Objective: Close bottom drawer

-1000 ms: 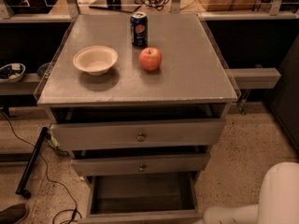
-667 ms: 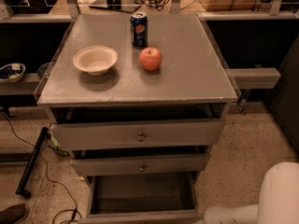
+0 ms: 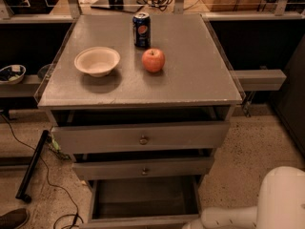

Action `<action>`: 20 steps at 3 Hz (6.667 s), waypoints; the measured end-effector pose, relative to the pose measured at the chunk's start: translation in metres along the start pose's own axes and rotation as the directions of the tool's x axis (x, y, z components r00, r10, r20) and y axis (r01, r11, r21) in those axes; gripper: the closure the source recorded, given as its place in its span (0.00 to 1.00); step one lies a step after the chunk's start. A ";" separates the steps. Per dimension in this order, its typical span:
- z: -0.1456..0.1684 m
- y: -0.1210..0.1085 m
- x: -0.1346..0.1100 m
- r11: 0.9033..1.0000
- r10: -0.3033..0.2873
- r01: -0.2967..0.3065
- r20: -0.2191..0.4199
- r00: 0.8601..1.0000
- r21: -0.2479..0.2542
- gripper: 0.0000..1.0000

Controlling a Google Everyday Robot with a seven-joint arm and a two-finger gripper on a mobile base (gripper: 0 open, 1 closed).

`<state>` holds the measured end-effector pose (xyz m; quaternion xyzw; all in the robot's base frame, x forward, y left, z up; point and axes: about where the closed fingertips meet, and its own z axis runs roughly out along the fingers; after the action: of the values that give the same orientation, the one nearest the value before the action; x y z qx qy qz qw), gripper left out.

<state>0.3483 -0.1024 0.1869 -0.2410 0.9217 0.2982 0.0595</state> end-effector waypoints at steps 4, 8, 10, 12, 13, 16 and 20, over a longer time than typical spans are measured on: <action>-0.012 -0.002 -0.030 0.999 -0.049 0.049 0.095 0.994 0.010 1.00; 0.023 -0.055 -0.019 0.996 0.041 -0.048 0.093 0.995 0.081 1.00; 0.022 -0.053 -0.026 0.995 0.044 -0.054 0.122 0.992 0.079 1.00; 0.023 -0.049 -0.041 0.997 0.040 -0.051 0.155 0.987 0.065 1.00; 0.023 -0.049 -0.041 0.997 0.040 -0.051 0.156 0.987 0.065 1.00; 0.034 -0.047 -0.053 0.997 0.054 -0.064 0.202 0.978 0.044 1.00; 0.047 -0.051 -0.074 0.995 0.077 -0.090 0.252 0.965 0.041 1.00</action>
Offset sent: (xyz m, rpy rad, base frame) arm 0.0627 0.0393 0.0596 0.1243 -0.2364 0.0286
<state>0.4363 -0.0811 0.1410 -0.1610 0.9236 0.3044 0.1688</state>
